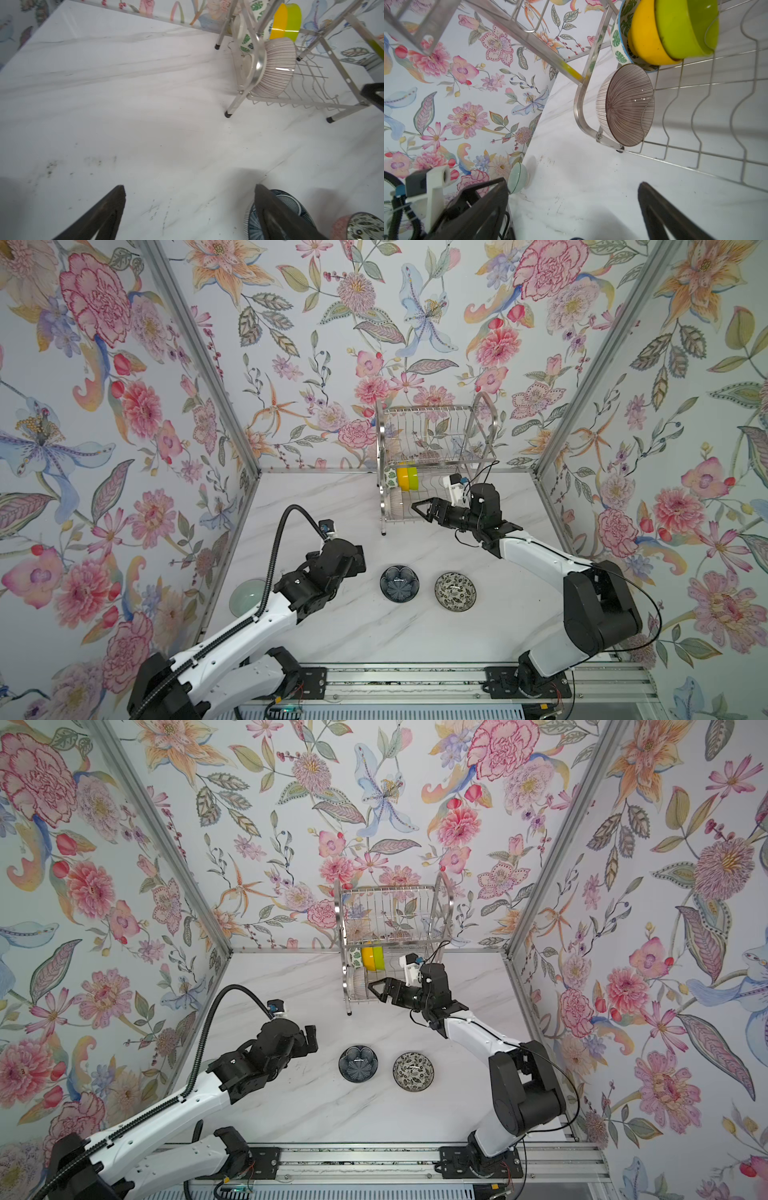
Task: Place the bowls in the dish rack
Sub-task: 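Withdraw the right gripper while the left gripper reaches toward the pale green bowl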
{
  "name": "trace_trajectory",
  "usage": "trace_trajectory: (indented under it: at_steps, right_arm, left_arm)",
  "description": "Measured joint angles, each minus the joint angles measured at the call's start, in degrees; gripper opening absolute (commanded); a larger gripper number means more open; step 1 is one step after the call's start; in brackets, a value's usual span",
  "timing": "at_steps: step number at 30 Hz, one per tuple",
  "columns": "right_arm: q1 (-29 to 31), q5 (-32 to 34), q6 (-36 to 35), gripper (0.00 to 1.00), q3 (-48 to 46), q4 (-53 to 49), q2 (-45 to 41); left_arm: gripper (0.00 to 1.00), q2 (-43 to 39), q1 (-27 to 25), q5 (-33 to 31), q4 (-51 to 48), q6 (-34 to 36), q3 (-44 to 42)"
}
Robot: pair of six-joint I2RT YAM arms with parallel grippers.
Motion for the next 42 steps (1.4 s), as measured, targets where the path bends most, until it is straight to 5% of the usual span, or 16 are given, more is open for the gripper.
trace_trajectory:
  at_steps: [10, 17, 24, 35, 42]
  right_arm:
    - [13.22, 11.50, -10.23, 0.98, -2.38, -0.31, -7.37]
    - [18.25, 14.03, -12.72, 0.99, -2.38, -0.28, -7.43]
    - [19.61, 14.62, -12.26, 0.99, -3.78, 0.61, -8.17]
    - [20.59, 17.88, -11.37, 0.99, -10.29, 2.25, -16.02]
    - [20.28, 20.35, -11.37, 0.98, -10.03, 2.60, -15.96]
  left_arm:
    - [0.99, -13.25, 19.17, -2.34, -8.61, 2.86, -5.90]
    - [0.97, -9.81, 31.45, -1.79, -7.48, 0.94, -12.22]
    - [0.90, -5.49, 43.10, 7.08, -2.05, 0.55, -14.27]
    - [0.59, 9.53, 50.73, 19.91, 5.77, -0.11, -15.50]
    - [0.18, 7.13, 50.73, 20.96, 7.04, 0.07, -16.52]
